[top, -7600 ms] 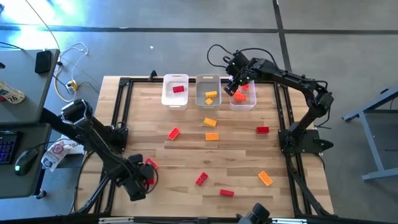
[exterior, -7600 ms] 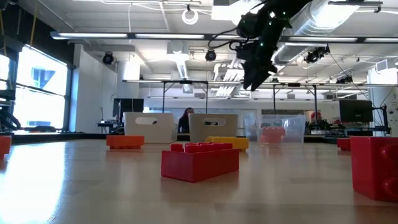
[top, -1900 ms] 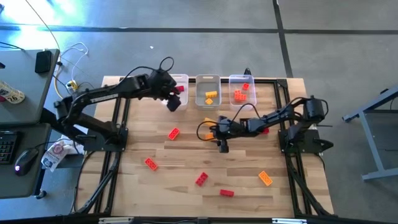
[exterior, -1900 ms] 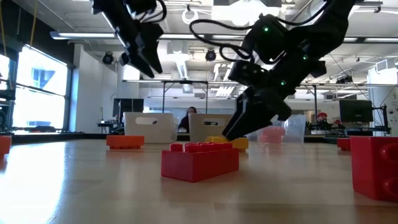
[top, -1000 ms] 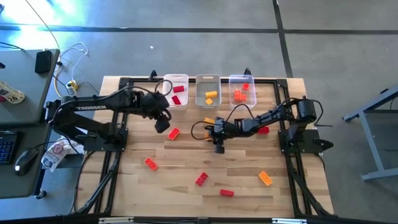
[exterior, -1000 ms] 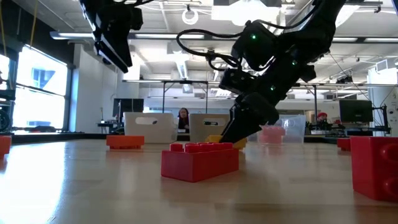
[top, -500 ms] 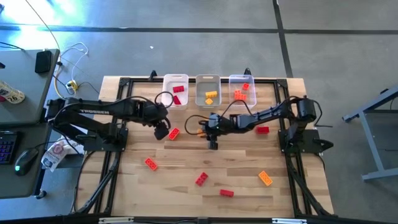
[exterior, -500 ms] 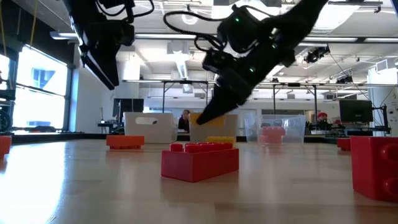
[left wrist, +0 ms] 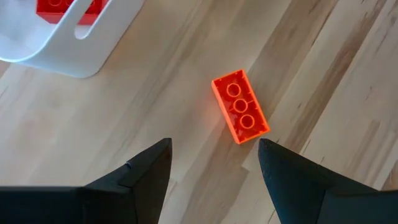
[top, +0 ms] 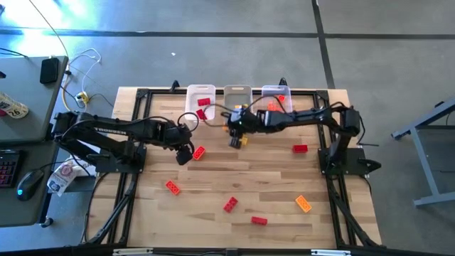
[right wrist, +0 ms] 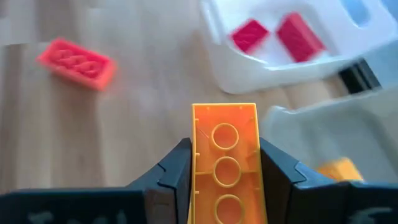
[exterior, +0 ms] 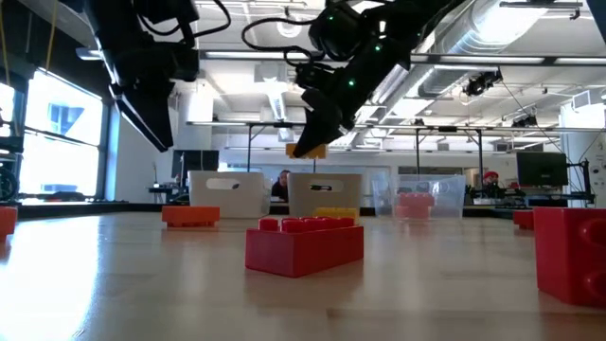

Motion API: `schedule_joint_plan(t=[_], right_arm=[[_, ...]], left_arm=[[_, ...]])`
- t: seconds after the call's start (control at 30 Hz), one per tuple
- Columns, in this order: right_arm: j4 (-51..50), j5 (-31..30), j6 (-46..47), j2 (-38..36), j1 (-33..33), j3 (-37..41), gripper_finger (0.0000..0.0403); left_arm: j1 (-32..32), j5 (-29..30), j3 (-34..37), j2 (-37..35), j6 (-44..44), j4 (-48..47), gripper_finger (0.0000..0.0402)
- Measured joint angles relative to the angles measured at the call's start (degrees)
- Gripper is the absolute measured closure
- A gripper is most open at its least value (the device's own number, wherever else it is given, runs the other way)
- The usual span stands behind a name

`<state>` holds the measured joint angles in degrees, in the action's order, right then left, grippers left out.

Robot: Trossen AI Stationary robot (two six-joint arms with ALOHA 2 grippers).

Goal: Sort & place blocks by color
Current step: Put the yellow game piece into the gray bin

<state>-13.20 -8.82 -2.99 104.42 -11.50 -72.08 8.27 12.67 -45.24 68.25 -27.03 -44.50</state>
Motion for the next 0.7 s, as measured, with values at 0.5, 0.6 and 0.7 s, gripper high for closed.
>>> schedule_joint_plan(t=[0.5, 0.6, 0.7], right_arm=[[-8.7, 0.5, 4.7, 0.0, -11.7, -7.3, 0.029], [-9.2, 2.2, 7.1, 0.0, -13.8, -6.4, 0.0271], [-9.5, 5.0, 8.2, 0.8, -15.5, -5.8, 0.0257]], left_arm=[[-0.2, 0.0, 1.4, 0.0, 3.4, 6.2, 0.0175], [-0.2, 0.0, 1.4, 0.0, 4.8, 7.6, 0.0175], [-0.2, 0.0, 1.4, 0.0, 6.7, 9.4, 0.0175]])
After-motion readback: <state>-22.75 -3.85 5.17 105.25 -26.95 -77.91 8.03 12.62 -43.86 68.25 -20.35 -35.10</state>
